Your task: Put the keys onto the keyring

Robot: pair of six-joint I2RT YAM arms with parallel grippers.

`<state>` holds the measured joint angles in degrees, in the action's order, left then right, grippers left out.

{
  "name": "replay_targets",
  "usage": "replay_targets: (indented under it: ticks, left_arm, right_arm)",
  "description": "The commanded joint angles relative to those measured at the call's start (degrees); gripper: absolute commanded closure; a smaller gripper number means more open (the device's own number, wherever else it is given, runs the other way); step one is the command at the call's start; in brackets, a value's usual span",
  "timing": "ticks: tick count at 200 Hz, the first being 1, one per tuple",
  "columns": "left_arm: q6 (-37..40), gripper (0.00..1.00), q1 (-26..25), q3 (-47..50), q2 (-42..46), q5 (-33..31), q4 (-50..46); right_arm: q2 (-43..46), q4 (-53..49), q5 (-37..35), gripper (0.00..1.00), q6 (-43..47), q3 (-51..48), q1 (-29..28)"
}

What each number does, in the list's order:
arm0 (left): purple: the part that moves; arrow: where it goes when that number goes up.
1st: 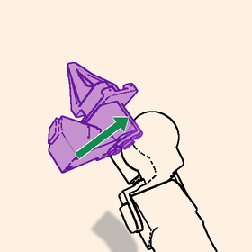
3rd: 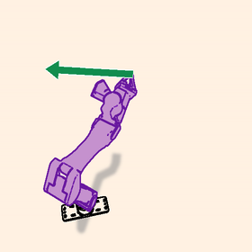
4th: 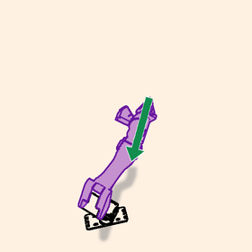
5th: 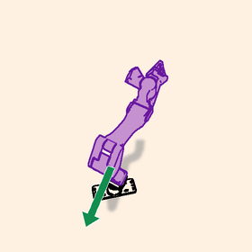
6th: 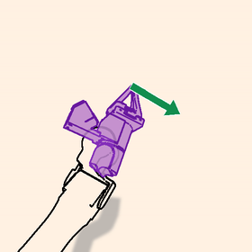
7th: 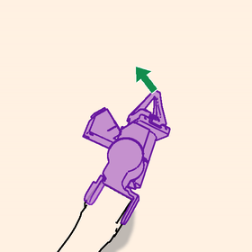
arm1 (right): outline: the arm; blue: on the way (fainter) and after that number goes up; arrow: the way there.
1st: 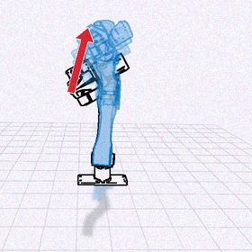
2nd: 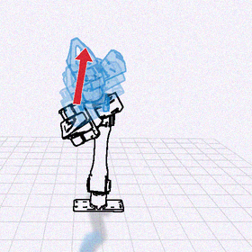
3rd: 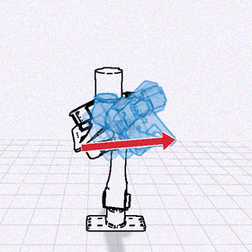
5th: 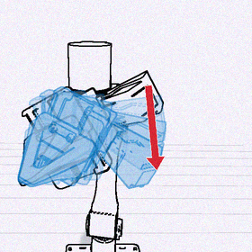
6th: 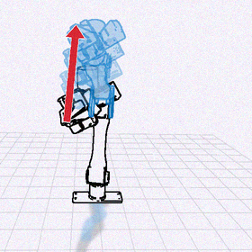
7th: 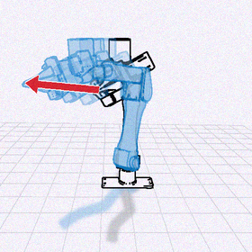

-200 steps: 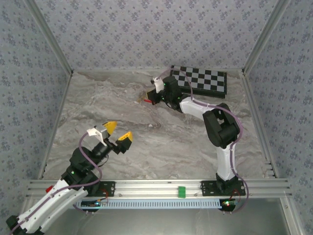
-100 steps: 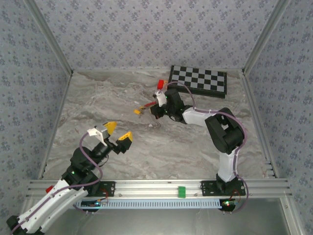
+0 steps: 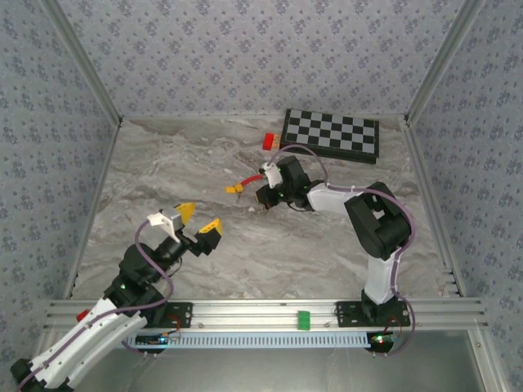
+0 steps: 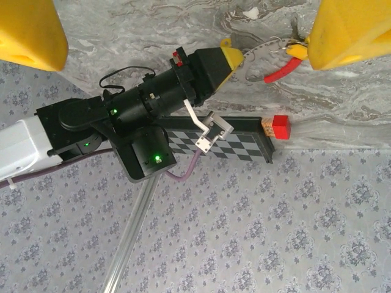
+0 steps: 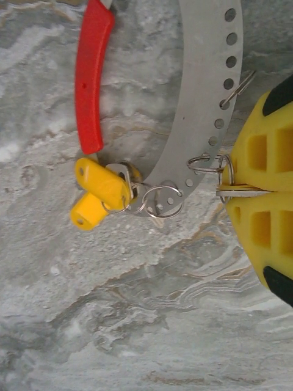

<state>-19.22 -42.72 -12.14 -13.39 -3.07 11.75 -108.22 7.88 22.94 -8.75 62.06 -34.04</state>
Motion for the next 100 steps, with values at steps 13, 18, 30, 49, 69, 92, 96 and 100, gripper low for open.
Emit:
replay_targets:
  ticks: [13,18,30,49,69,92,96,100]
  left_arm:
    - [-0.73,0.00,0.56,-0.19,-0.04,0.06,1.37]
    - [-0.75,0.00,0.57,-0.16,0.02,0.08,1.40]
    - [-0.73,0.00,0.58,-0.08,0.04,0.08,1.49]
    - [-0.82,0.00,0.62,0.25,0.03,0.08,1.82]
    - [-0.90,0.00,0.69,0.45,0.08,0.17,1.96]
    - [-0.91,0.00,0.79,0.54,0.42,0.36,1.64]
    - [-0.90,0.00,0.71,0.54,0.54,0.42,1.49]
    - [-0.90,0.00,0.78,0.61,0.70,0.40,1.38]
  right_arm:
    - [1.89,-9.39,0.66,1.00,0.88,1.60,-0.57]
    - [1.96,-10.65,0.47,1.00,0.98,1.93,-0.58]
    - [1.75,-14.28,-0.15,1.00,1.27,3.22,-0.67]
    - [1.22,-19.87,0.13,1.00,1.79,5.75,-0.76]
    - [1.17,-23.46,0.00,1.00,2.19,8.02,-1.02]
    - [-0.01,-28.57,0.00,0.96,2.97,10.48,-1.03]
    - [-0.25,-29.36,-0.07,0.95,3.03,10.87,-1.03]
    - [-0.52,-30.19,-0.09,0.95,3.04,11.13,-0.98]
